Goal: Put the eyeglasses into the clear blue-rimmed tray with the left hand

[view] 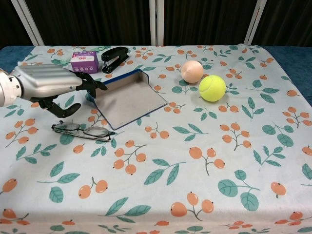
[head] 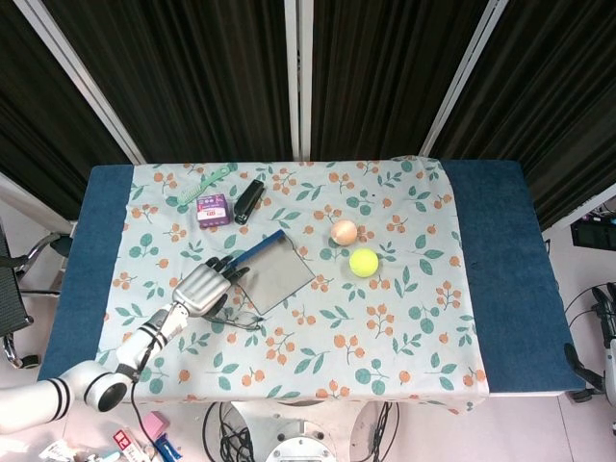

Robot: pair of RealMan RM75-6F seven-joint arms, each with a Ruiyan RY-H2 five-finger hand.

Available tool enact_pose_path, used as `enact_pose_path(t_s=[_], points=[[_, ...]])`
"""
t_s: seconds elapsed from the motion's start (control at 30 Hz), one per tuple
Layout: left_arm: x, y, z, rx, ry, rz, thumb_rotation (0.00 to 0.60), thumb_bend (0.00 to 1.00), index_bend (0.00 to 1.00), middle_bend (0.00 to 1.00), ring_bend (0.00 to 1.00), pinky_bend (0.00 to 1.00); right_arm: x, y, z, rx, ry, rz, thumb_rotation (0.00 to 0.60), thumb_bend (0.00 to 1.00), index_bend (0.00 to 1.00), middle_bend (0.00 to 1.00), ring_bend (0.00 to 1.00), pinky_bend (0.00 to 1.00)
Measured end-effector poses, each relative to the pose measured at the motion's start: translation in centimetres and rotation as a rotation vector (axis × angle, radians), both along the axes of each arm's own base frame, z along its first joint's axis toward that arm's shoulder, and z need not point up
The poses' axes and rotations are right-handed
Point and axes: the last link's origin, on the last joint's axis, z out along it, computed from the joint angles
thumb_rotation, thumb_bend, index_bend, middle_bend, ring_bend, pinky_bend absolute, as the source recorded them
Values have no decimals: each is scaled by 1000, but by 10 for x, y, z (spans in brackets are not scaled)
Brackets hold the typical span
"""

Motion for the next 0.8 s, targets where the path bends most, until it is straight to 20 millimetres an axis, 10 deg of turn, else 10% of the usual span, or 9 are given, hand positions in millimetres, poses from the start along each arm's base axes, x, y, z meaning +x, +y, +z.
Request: enact_pose_path(t_s=[0.8], points=[[-39,18,33,129,36,93,568,586,53,207,50,183,7,-3,-5,12,9,12,600,217,0,0,0,0]])
